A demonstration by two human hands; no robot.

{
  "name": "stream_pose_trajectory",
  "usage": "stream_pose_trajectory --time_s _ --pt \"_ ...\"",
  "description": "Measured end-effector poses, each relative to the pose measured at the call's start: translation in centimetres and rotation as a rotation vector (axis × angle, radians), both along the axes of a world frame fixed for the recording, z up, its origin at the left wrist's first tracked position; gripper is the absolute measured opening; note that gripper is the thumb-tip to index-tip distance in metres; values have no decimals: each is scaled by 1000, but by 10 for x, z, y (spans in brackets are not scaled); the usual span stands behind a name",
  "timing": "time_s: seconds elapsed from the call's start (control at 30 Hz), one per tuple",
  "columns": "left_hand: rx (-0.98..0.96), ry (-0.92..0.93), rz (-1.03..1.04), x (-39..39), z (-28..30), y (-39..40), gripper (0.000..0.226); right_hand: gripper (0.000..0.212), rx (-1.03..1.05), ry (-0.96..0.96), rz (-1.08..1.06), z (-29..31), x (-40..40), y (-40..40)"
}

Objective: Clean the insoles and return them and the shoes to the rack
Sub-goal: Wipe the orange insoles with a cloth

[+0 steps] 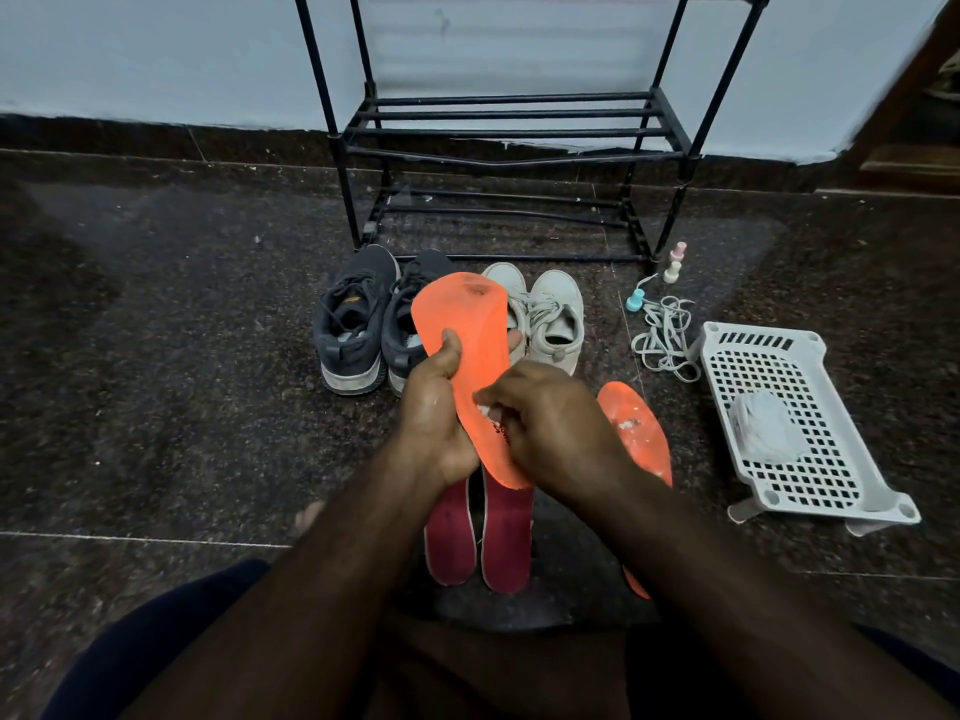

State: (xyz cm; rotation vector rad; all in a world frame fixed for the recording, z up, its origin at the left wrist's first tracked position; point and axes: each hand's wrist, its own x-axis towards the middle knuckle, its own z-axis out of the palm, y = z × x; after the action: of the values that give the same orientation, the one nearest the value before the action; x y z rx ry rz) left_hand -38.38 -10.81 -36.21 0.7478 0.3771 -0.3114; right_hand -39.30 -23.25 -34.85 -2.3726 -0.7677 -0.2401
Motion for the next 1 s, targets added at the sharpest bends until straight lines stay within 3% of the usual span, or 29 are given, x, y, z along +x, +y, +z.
stream_pose_trajectory --time_s 0.13,0.37,0.57,0.8,1.0 --pt "1 -10 103 7 -2 10 67 19 58 55 -6 -5 -17 4" --pt "-16 18 15 0 2 1 74 16 62 -17 -198 -4 1 10" --pt "-28 7 101 7 1 7 72 13 59 158 -106 -2 -18 10" --pt "-8 4 63 0 4 -3 75 21 98 -41 -236 -5 1 10" --pt "40 12 62 4 7 0 74 16 74 85 -134 -4 -10 9"
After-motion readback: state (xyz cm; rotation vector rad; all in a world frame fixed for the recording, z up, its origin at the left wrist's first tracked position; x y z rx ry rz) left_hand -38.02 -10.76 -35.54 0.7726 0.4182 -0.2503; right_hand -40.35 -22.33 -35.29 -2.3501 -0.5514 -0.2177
